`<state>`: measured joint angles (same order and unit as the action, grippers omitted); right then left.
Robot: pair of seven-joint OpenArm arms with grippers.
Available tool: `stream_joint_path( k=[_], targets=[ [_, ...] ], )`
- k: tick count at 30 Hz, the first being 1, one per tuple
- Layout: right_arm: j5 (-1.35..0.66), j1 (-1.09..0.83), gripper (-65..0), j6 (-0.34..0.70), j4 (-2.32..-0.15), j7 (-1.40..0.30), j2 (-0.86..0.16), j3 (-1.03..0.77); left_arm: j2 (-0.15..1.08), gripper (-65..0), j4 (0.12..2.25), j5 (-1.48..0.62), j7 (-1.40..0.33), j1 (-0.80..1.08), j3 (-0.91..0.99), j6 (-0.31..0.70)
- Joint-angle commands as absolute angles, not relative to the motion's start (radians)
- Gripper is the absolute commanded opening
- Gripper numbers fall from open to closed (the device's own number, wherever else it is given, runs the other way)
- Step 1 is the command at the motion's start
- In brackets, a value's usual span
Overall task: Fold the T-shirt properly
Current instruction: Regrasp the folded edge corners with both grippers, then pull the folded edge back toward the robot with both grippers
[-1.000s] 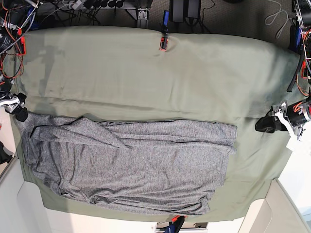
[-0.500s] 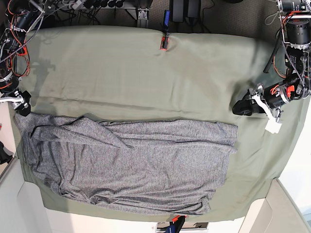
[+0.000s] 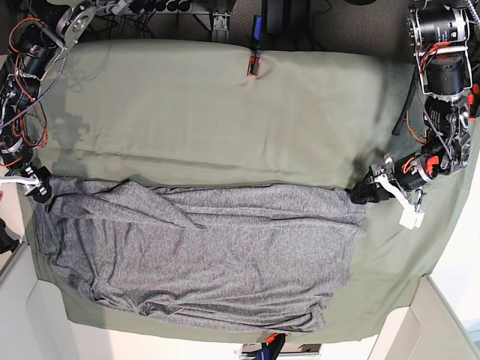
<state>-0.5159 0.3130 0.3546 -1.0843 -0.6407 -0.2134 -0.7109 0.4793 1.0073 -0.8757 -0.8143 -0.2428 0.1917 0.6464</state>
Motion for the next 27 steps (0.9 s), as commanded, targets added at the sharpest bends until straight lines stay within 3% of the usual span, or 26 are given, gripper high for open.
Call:
stream_joint_path(
  k=[1,6,17,19,22,27],
  targets=[
    [-0.527,0.329,-30.5,0.363,-1.095,-0.622,-0.23,-0.712,0.486,-34.7,0.988,-0.87,-0.793,-0.28,0.196,0.639],
    [-0.523,0.329,-30.5,0.363,-1.095,-0.622,-0.23,-0.712,0.465,-34.6,0.867,-0.788,-0.723,-0.359,0.196,0.635],
    [-0.503,0.331,-30.5,0.361,-1.092,-0.573,-0.23,-0.706,0.413,-35.0,0.856,-0.723,-0.701,-0.398,0.196,0.631],
    [-0.496,0.336,-30.5,0.36,-1.081,-0.57,-0.229,-0.698,0.407,-39.0,0.856,-0.701,-0.687,-0.398,0.196,0.631],
    [-0.476,0.352,-30.5,0.326,-1.05,-0.568,-0.23,-0.685,0.399,-51.4,0.856,-0.655,-0.68,-0.398,0.196,0.632],
    [-0.471,0.359,-30.5,0.311,-1.029,-0.578,-0.229,-0.685,0.397,-51.7,0.856,-0.622,-0.684,-0.396,0.196,0.632]
  ],
)
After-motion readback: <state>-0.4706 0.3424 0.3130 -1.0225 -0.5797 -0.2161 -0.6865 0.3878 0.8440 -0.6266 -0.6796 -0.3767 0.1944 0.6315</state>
